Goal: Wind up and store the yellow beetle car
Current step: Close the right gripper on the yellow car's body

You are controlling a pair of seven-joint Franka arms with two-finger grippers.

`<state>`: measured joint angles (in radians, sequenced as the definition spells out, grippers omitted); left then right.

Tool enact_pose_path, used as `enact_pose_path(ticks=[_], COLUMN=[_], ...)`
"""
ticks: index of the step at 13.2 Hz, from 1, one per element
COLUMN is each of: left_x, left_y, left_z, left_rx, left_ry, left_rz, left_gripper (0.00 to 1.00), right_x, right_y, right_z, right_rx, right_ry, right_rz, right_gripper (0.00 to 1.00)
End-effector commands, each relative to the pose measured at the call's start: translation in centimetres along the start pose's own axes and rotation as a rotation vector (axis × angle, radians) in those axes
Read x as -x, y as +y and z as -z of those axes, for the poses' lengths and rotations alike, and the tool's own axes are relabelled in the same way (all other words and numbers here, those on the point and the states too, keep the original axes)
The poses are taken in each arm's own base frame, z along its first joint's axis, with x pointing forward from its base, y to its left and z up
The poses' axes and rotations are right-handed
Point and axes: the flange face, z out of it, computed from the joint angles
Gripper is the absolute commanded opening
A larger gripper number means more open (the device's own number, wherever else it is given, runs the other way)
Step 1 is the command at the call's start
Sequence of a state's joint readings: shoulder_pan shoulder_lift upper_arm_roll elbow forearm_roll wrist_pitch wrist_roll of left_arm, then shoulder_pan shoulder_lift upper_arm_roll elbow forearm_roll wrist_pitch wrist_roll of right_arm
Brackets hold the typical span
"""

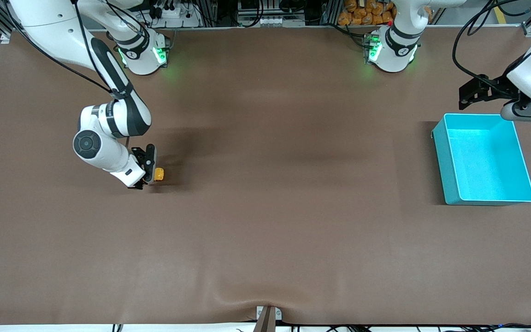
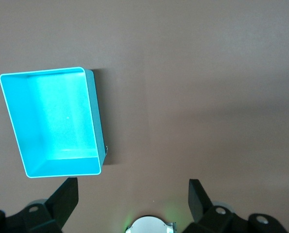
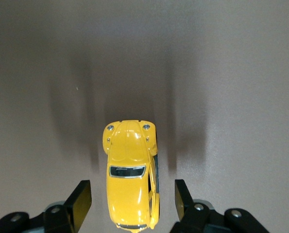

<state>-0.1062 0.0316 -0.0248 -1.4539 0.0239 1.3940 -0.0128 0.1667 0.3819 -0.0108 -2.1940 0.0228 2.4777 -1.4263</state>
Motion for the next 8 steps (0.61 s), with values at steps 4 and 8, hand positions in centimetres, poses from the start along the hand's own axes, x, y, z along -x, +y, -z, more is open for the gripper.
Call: enact_pose_path(ticks=[4,8], left_x=[-0.9,-1.6], left_y=[0.0,-0.2], left_z=[-0.5,-0.6], left_rx=[-0.011,-0.010], left_ry=[0.019,0.047], left_rz=[-0.005,-0.001], left_gripper=[1.00,1.00], right_x=[-0.6,-1.1], right_y=[-0.3,-0.4], right_z=[-0.9,-1.3], right_rx=[0.006,0.004], right_ry=[-0.001,0.001], right_rz=[0.020,0.029], right_gripper=[0.56,0.30])
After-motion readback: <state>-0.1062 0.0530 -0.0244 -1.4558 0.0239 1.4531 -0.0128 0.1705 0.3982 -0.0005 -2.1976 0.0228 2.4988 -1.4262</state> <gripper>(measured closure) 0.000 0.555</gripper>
